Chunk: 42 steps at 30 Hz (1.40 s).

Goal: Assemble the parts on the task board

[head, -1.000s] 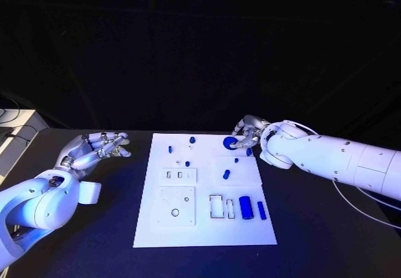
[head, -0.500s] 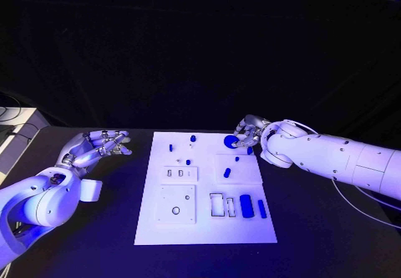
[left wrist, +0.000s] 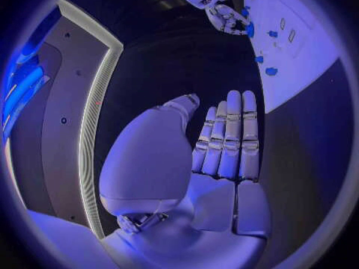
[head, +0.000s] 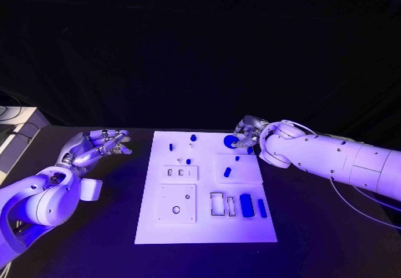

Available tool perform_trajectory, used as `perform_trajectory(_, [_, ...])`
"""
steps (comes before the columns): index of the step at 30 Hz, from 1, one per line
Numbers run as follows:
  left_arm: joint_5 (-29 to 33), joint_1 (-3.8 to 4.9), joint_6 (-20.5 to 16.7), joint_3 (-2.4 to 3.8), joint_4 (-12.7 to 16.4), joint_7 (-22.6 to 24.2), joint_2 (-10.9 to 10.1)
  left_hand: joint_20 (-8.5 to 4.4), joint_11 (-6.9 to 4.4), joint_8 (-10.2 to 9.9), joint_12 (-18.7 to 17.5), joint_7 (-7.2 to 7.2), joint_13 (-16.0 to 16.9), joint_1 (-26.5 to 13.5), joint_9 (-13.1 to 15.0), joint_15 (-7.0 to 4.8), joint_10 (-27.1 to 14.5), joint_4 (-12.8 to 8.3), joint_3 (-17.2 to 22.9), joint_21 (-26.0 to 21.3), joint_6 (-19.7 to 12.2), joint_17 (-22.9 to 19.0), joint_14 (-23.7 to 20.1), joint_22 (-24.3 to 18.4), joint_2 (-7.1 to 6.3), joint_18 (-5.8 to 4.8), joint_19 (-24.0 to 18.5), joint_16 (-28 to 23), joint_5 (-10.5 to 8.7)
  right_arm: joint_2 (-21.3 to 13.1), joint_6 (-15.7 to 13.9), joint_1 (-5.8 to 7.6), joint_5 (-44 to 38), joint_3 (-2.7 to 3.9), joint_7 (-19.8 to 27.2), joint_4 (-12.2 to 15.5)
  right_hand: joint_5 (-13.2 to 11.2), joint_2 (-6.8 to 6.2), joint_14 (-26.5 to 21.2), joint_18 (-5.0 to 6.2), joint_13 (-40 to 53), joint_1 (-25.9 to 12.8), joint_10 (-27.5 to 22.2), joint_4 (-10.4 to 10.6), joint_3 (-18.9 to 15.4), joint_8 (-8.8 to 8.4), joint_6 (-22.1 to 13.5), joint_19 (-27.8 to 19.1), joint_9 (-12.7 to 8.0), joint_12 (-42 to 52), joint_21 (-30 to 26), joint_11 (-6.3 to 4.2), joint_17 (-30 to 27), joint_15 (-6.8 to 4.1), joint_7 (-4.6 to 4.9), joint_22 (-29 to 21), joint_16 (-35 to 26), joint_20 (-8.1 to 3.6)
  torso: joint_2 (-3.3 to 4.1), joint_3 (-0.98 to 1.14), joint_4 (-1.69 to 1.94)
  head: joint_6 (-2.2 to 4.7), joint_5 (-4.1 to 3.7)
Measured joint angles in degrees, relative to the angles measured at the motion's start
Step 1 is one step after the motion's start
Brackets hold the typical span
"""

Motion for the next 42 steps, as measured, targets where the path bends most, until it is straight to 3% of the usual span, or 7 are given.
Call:
perform_trajectory(9, [0.0, 0.00, 0.0, 0.00, 0.0, 0.0, 0.0, 0.00, 0.00, 0.0, 0.0, 0.00, 0.0, 0.0, 0.0, 0.00, 0.0, -0.2, 0.2, 0.0, 0.0, 0.0, 0.0, 0.0, 0.00, 0.00, 0.0, 0.0, 0.00, 0.1, -0.7, -0.23, -0.6, -0.04, 0.2, 0.0, -0.6, 0.62, 0.0, 0.00, 0.0, 1.2, 0.0, 0.5, 4.2, 0.94, 2.8, 0.0, -0.3, 0.0, 0.0, 0.00, 0.0, 0.00, -0.68, 0.0, 0.0, 0.00, -0.01, -0.04, -0.01, -0.08, 0.11])
perform_trajectory(12, [0.0, 0.00, 0.0, 0.00, 0.0, 0.0, 0.0, 0.00, 0.00, 0.0, 0.0, 0.00, 0.0, 0.0, 0.0, 0.00, 0.0, -0.2, 0.2, 0.0, 0.0, 0.0, 0.0, 0.0, 0.00, 0.00, 0.0, 0.0, 0.00, 0.1, -1.4, -0.37, -0.7, -0.12, 0.3, 0.2, 0.2, 0.61, 0.0, 0.00, 0.0, 1.2, -0.2, 0.7, 6.2, 1.30, 4.7, 0.0, -0.4, 0.0, 0.0, -0.69, 0.0, -0.45, -1.31, 0.0, 0.0, -0.06, -0.03, -0.04, 0.00, -0.08, 0.11])
perform_trajectory(18, [0.0, 0.00, 0.0, 0.00, -0.1, -0.1, 0.0, 0.00, 0.00, 0.0, 0.0, 0.00, 0.0, 0.0, 0.0, 0.00, 0.0, -0.2, 0.2, 0.0, 0.0, 0.0, 0.0, 0.0, 0.00, 0.00, 0.0, 0.0, 0.00, 0.1, -2.9, -0.64, -1.3, -0.26, 0.8, 0.9, 1.3, -0.23, 0.0, 0.01, 0.0, 1.2, -0.1, 0.4, 8.9, 1.81, 5.4, 0.0, -0.4, 0.0, 0.0, -1.35, 0.0, -1.07, -1.05, 0.0, 0.0, -0.84, -0.04, -0.07, 0.03, 0.00, 0.11])
perform_trajectory(25, [0.0, -0.01, 0.0, 0.00, -0.2, -0.1, 0.0, 0.00, 0.00, 0.0, 0.0, 0.00, 0.0, 0.0, 0.0, 0.00, 0.0, -0.2, 0.2, 0.0, 0.0, 0.0, 0.0, 0.0, 0.00, 0.00, 0.0, 0.0, 0.00, -0.4, -5.6, -0.76, -3.0, -0.29, 1.4, 2.6, 1.3, -0.29, -0.2, 0.01, 0.0, 1.0, -0.2, 0.2, 9.6, 1.81, 5.5, 0.0, -0.4, 0.0, 0.0, -1.65, 0.0, -1.27, -0.99, 0.0, 0.0, -1.25, -0.07, -0.08, 0.05, 0.16, 0.18])
perform_trajectory(35, [0.0, -0.02, 0.0, 0.00, -0.4, -0.1, 0.0, 0.00, 0.00, 0.0, 0.0, 0.00, 0.0, 0.0, 0.0, 0.00, 0.0, 0.0, 0.3, 0.2, 0.0, 0.1, 0.0, 0.1, 0.00, 0.00, 0.0, 0.0, 0.00, -1.4, -10.4, -0.76, -6.8, -0.20, 2.6, 8.1, 0.4, -0.28, 0.0, 0.01, 0.0, 0.2, -0.1, 0.4, 10.0, 1.81, 5.6, 0.0, -0.4, 0.0, 0.0, -1.75, 0.0, -1.47, -1.08, 0.0, 0.0, -1.25, -0.12, -0.10, 0.06, 0.38, 0.34])
perform_trajectory(42, [0.0, -0.03, 0.0, 0.00, -0.5, -0.1, 0.0, 0.00, 0.00, 0.0, 0.0, 0.00, 0.0, 0.0, 0.0, 0.00, 0.0, 0.0, 0.3, 0.2, 0.0, 0.1, 0.0, 0.1, 0.00, 0.00, 0.0, 0.0, 0.00, 1.4, -11.8, -0.72, -9.8, -0.32, 2.6, 9.2, 0.3, -0.28, 0.0, 0.01, 0.0, 0.2, -0.1, 0.2, 10.3, 1.81, 5.7, 0.0, -0.4, 0.0, 0.0, -1.75, 0.0, -1.47, -1.11, 0.0, 0.0, -1.25, -0.13, -0.09, 0.00, 0.50, 0.70])
